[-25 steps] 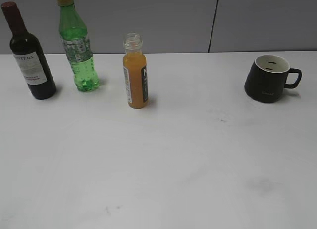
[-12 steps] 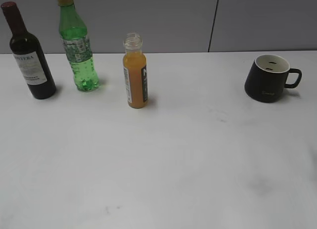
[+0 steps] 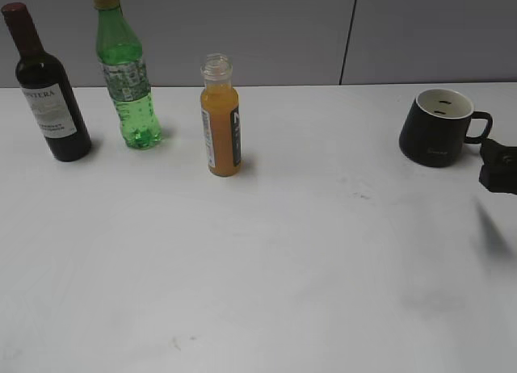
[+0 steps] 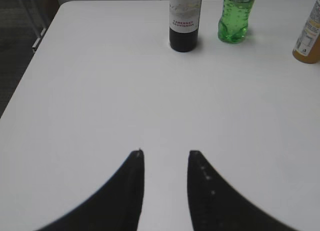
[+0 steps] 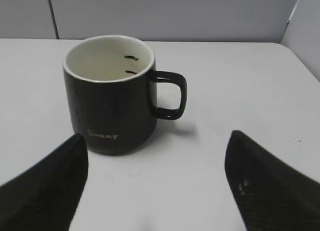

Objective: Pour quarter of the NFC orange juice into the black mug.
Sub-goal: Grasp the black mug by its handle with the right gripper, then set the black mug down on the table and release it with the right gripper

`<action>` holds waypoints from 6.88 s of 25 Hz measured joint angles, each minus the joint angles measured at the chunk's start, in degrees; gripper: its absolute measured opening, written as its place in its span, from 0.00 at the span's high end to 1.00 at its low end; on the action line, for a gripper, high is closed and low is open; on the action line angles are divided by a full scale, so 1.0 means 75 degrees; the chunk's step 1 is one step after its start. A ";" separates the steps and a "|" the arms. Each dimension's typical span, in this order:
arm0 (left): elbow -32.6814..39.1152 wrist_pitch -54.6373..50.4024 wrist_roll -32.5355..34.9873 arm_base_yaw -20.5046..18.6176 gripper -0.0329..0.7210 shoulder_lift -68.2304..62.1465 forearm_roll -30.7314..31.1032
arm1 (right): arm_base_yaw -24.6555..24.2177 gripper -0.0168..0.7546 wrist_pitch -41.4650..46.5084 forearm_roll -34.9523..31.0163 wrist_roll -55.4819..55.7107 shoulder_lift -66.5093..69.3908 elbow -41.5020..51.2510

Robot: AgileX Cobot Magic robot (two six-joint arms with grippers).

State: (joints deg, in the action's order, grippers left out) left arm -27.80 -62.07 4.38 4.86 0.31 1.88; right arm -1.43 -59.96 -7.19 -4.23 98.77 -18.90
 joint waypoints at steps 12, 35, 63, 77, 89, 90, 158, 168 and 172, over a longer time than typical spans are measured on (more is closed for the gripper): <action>0.0000 0.0000 0.0000 0.0000 0.64 0.0000 0.0000 | -0.0769 0.14 -0.0541 0.0382 -0.0031 0.1390 -0.1025; 0.0000 0.0000 0.0000 0.0000 0.64 0.0000 0.0000 | -0.1102 0.17 -0.0751 0.1102 -0.0125 0.3299 -0.2968; 0.0000 0.0000 0.0000 0.0000 0.64 0.0000 0.0000 | -0.1128 0.37 -0.0995 0.1450 0.0043 0.4469 -0.4320; 0.0000 0.0000 0.0000 0.0000 0.64 0.0000 0.0000 | -0.1135 0.93 -0.1273 0.1863 0.0396 0.4582 -0.4347; 0.0000 0.0000 0.0000 0.0000 0.64 0.0000 0.0000 | -0.1137 0.94 -0.1176 0.1894 0.0702 0.4443 -0.4197; 0.0000 0.0000 0.0000 0.0000 0.64 0.0000 0.0000 | -0.1137 0.94 -0.1119 0.1917 0.0705 0.4391 -0.4164; 0.0000 0.0000 0.0000 0.0000 0.64 0.0000 0.0000 | 0.4002 0.94 -0.0870 0.2544 0.0511 0.3058 -0.2295; 0.0000 0.0000 0.0000 0.0000 0.65 0.0000 0.0000 | 0.4073 0.94 -0.0944 0.2521 0.0564 0.3305 -0.2309; 0.0000 0.0000 0.0000 0.0000 0.65 0.0000 0.0000 | 0.4073 0.94 -0.1158 0.2531 0.0564 0.3457 -0.2309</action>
State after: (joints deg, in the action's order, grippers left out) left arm -27.80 -62.07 4.38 4.86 0.31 1.88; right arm 29.11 -68.65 11.79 0.00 124.69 -36.22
